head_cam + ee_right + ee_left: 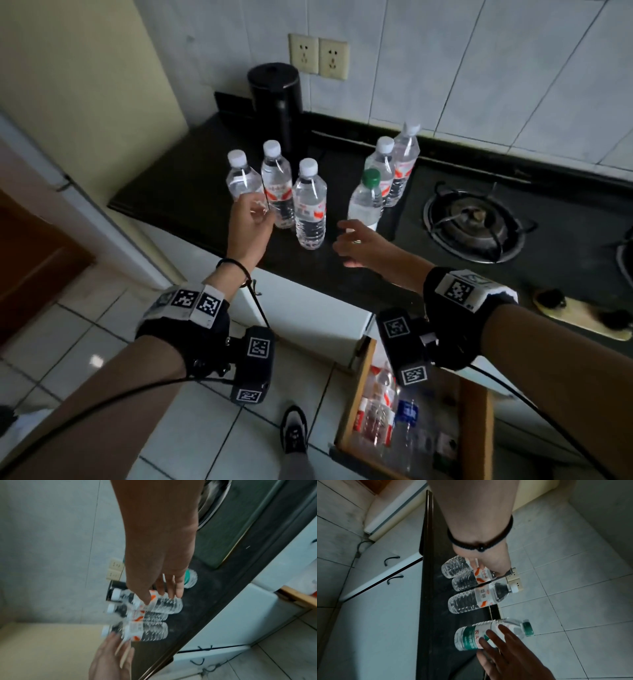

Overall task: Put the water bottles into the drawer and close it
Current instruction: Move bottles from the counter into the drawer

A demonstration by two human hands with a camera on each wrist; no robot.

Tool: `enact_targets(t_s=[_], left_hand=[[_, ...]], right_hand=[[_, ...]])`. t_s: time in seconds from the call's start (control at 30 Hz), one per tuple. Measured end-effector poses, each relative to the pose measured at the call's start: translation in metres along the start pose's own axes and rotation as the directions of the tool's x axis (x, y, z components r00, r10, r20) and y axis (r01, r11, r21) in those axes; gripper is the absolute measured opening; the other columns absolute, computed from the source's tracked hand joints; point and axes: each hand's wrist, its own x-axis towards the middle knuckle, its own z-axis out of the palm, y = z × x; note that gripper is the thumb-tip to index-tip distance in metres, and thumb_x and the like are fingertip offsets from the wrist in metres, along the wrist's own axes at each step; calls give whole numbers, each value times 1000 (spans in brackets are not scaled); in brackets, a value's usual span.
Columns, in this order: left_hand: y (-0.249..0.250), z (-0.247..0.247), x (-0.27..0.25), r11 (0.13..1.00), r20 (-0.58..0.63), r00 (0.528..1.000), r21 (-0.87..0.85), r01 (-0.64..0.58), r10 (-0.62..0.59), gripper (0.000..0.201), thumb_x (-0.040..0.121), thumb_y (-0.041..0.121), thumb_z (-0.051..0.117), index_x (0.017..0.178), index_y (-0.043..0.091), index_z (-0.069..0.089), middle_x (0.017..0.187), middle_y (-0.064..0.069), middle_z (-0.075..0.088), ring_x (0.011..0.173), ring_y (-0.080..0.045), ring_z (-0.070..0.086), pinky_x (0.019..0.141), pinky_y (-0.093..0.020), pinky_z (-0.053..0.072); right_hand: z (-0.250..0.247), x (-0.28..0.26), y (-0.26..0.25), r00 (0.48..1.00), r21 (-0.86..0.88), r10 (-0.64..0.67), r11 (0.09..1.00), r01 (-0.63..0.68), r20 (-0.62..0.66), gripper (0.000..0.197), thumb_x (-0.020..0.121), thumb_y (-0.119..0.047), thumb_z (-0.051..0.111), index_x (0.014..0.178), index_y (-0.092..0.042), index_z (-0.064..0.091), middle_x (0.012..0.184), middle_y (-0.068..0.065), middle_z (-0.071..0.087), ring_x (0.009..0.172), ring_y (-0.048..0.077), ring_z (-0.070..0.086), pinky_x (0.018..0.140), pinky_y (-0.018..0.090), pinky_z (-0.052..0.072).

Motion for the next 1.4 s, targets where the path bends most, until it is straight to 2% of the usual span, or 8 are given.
enact_targets(t_s=[0.1, 0.2, 0.47, 0.67, 0.9, 1.07, 1.17, 1.4], left_hand=[[-4, -15, 41, 986, -177, 978, 142, -87, 112, 41, 79, 16, 68, 117, 12, 54, 118, -8, 48, 115, -26, 48, 99, -36, 42], [-2, -26, 81, 958, -220, 961, 269, -105, 167, 50, 76, 24, 70, 122, 15, 53, 129, -12, 44, 121, -28, 43, 99, -30, 33], [-18, -37, 143, 877, 126, 986, 456, -152, 105, 29, 81, 40, 63, 102, 22, 56, 109, -3, 51, 92, -26, 58, 73, -36, 45], [-29, -45, 148, 866, 185, 950, 395, -306, 252, 27, 81, 40, 66, 84, 17, 52, 81, 2, 61, 73, -16, 58, 61, -29, 40], [-25, -50, 107, 854, 269, 904, 319, -410, 333, 25, 79, 28, 72, 80, 10, 56, 76, 2, 61, 69, -13, 57, 60, -26, 46], [-6, -44, 55, 898, 398, 874, 214, -385, 279, 25, 76, 23, 77, 69, 31, 54, 66, 15, 58, 61, 11, 56, 56, -3, 38], [2, -35, 20, 917, 471, 863, 235, -321, 182, 19, 73, 26, 79, 70, 16, 63, 65, 7, 63, 53, 5, 55, 50, -11, 42], [8, 9, -72, 936, 748, 664, 246, -251, -18, 17, 69, 22, 84, 74, 15, 69, 73, -1, 69, 62, -8, 66, 47, -25, 54]], right_hand=[[18, 32, -23, 978, -288, -161, 950, 118, -130, 81, 85, -23, 68, 148, -14, 19, 143, 12, 36, 134, 27, 35, 113, 45, 32], [27, 62, -51, 923, -338, -281, 923, 184, -264, 93, 82, -30, 71, 151, -11, 10, 152, 15, 19, 142, 30, 21, 117, 46, 22], [25, 121, -77, 941, -341, -161, 939, 52, -299, 45, 88, -26, 63, 130, -16, 48, 115, 6, 57, 108, 25, 56, 84, 32, 45], [30, 136, -59, 954, -177, -35, 984, -20, -299, 40, 80, -41, 70, 110, -17, 59, 104, 3, 68, 100, 21, 65, 92, 42, 53], [41, 110, -46, 945, -239, -144, 968, 73, -293, 37, 84, -50, 60, 102, -18, 65, 91, -1, 69, 89, 15, 65, 79, 30, 51], [43, 66, -29, 967, -307, -152, 948, 84, -205, 47, 80, -60, 58, 101, -18, 67, 92, 2, 71, 87, 17, 67, 76, 31, 54], [35, 22, -13, 983, -326, -158, 938, 121, -90, 42, 83, -53, 61, 99, -16, 69, 87, 2, 71, 80, 15, 67, 69, 28, 53], [-6, -73, 61, 993, -365, -33, 928, 71, 109, 35, 86, -46, 62, 102, -16, 70, 99, 1, 73, 94, 15, 68, 83, 30, 53]])
